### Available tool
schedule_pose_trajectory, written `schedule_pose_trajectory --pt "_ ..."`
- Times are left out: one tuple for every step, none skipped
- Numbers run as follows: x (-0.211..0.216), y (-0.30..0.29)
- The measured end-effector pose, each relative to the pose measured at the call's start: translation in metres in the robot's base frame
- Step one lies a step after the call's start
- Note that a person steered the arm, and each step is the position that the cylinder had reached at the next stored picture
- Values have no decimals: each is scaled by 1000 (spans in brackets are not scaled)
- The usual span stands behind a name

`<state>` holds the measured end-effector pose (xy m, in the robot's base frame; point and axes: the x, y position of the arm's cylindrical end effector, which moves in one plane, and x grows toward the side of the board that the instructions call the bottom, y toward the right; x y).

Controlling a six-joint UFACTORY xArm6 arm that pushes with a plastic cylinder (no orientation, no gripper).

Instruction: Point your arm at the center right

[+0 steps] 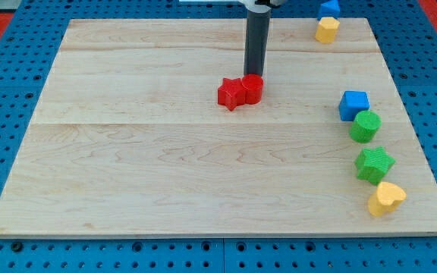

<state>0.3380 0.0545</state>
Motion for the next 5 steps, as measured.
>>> schedule_pose_trajectory --pt "-5 51" --pt "-10 101" --pt "-10 130" --pt "-10 182" --pt "15 225"
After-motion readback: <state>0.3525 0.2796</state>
